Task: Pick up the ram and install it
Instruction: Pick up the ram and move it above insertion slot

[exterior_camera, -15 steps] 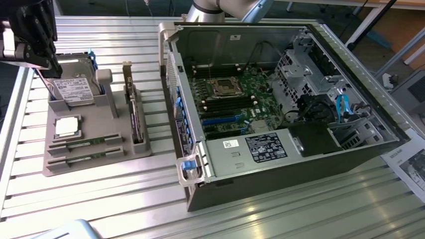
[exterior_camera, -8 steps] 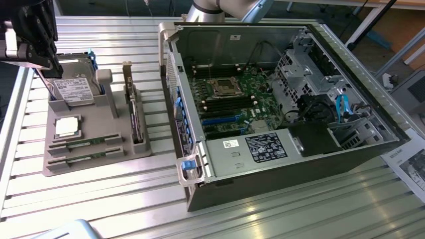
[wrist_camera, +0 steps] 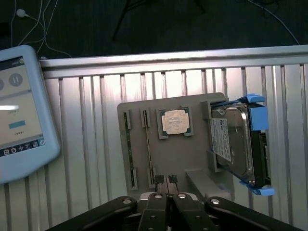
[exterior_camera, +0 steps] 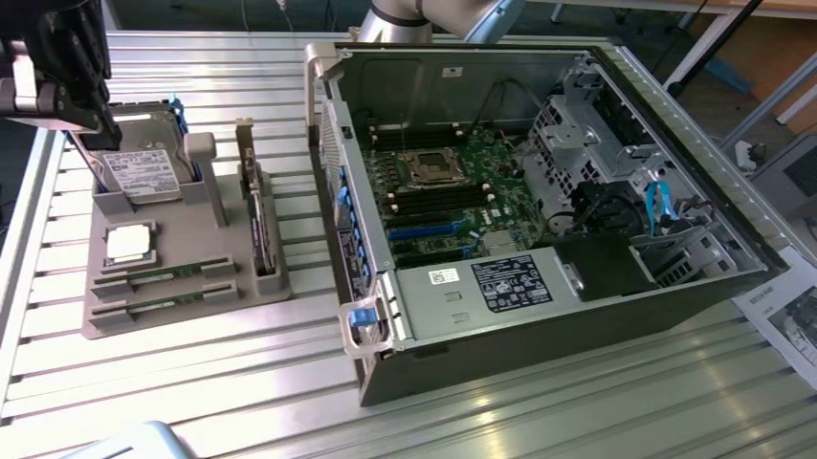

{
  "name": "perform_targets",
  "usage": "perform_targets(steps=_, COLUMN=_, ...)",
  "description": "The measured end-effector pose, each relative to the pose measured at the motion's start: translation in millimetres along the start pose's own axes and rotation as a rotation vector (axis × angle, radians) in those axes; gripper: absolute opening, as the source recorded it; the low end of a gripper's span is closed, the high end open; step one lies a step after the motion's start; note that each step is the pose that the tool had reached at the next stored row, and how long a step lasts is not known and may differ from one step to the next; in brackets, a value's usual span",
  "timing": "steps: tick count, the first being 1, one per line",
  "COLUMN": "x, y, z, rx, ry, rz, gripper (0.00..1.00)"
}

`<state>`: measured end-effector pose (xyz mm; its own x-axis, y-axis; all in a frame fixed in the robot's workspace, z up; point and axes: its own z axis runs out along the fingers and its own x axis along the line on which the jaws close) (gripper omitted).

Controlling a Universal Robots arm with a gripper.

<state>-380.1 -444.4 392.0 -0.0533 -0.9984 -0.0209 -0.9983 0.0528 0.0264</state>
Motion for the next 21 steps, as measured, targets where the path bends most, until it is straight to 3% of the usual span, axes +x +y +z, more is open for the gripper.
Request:
perform_targets(steps=2, x=0.0, y=-0.2, z=0.0, rx=-0.0003, ry=0.0004, rz=-0.018, gripper=0.10)
perform_targets(steps=21, x=4.2, y=-0.5, z=0.1, rx=-0.0003, ry=0.0004, rz=-0.018, gripper=0.10)
